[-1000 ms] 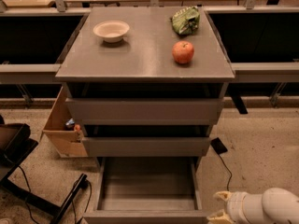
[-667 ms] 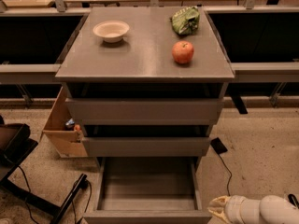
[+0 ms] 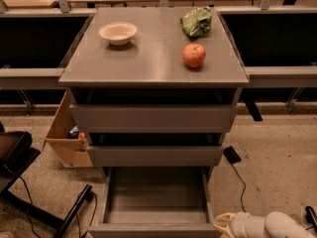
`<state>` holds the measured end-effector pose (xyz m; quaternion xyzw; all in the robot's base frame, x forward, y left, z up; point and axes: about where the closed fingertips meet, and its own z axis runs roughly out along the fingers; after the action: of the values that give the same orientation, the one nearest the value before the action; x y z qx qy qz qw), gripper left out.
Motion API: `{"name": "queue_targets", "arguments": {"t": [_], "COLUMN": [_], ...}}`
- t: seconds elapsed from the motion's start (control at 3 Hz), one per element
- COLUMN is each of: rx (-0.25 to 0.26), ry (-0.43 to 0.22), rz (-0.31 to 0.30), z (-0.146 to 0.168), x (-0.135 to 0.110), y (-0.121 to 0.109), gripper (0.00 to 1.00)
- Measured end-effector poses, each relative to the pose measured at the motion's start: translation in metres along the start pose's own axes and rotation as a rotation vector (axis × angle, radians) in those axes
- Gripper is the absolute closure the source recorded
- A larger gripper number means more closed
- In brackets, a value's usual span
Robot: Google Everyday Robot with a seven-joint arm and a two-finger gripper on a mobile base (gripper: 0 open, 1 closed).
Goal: Close bottom drawer
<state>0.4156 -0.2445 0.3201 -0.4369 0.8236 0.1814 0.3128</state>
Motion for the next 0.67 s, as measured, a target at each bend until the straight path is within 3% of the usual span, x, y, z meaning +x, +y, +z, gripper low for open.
{"name": "queue_targets", "arguments": {"t": [0.33, 0.67], "rx": [-0.042, -0.052], "ry": [-0.016, -0.021], "rz": [0.045, 0.075], "z": [0.045, 0.092], "x": [0.033, 0.069], "y": [0.019, 0.038], "gripper": [1.00, 1.00]}}
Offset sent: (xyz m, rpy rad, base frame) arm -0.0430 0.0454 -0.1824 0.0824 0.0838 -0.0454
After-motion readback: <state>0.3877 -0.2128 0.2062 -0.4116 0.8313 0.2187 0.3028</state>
